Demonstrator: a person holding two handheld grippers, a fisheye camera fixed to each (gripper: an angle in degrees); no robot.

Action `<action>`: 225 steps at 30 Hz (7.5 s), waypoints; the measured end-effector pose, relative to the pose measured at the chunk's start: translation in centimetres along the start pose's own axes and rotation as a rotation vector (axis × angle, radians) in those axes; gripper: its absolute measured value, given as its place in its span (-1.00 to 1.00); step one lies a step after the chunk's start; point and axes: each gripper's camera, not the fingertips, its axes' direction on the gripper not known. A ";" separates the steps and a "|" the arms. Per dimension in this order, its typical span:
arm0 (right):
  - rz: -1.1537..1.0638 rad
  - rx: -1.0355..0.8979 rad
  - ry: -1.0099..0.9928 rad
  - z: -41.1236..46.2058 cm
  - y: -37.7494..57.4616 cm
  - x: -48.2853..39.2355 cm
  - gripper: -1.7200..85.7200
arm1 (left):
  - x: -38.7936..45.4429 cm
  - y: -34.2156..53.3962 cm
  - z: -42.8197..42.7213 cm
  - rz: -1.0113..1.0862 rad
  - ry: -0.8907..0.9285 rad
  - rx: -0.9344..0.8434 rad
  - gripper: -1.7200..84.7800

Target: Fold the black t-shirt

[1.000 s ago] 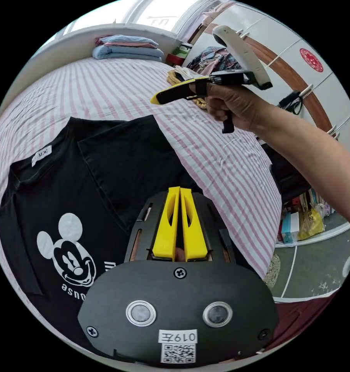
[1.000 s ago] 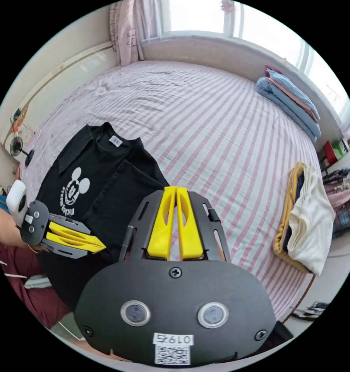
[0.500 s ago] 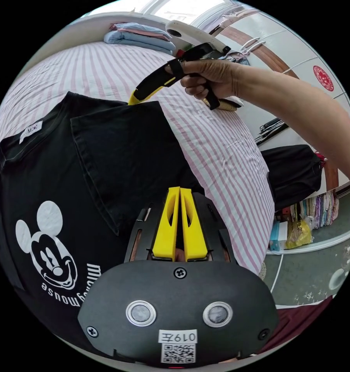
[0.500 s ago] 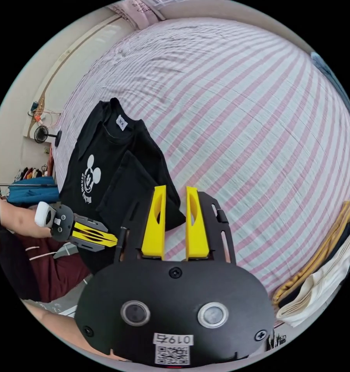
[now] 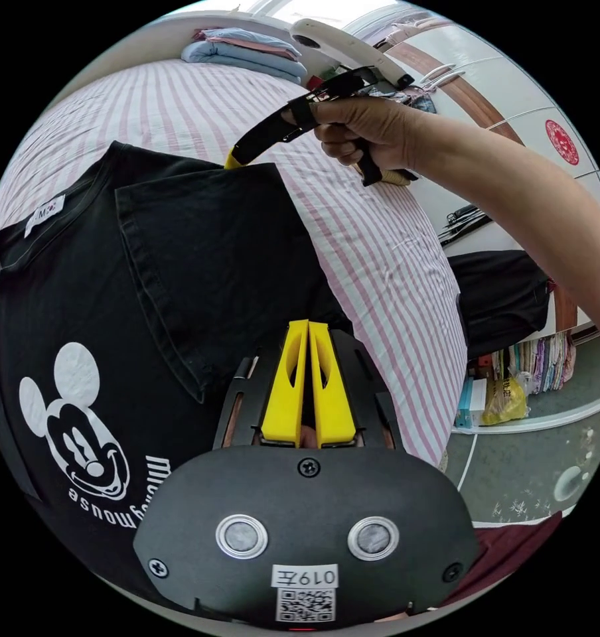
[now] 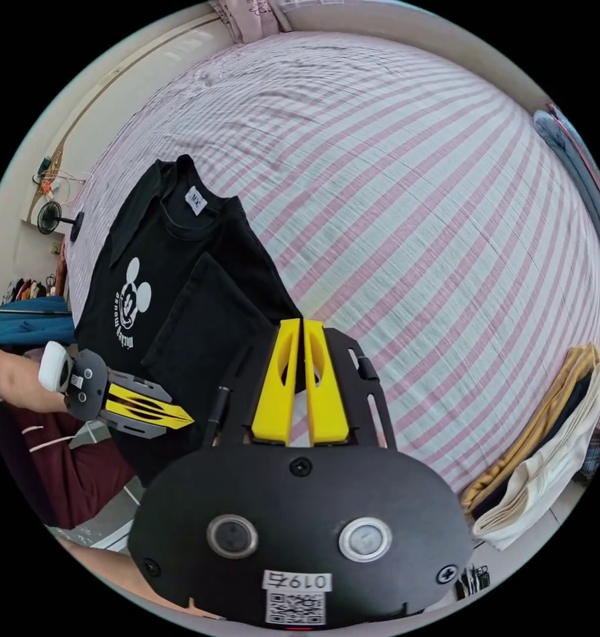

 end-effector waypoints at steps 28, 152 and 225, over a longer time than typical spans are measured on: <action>0.286 0.072 -0.155 0.6 8.3 0.3 -0.88 | -2.1 2.0 6.5 0.014 0.038 -0.025 -0.94; 0.030 0.200 0.082 -9.6 -4.0 -17.2 -0.86 | -61.4 -13.9 -1.5 0.356 -0.366 -0.328 -0.92; 0.243 0.009 0.271 3.8 64.0 -74.7 -0.79 | -23.7 73.2 -18.9 -0.332 -0.425 -0.178 -0.87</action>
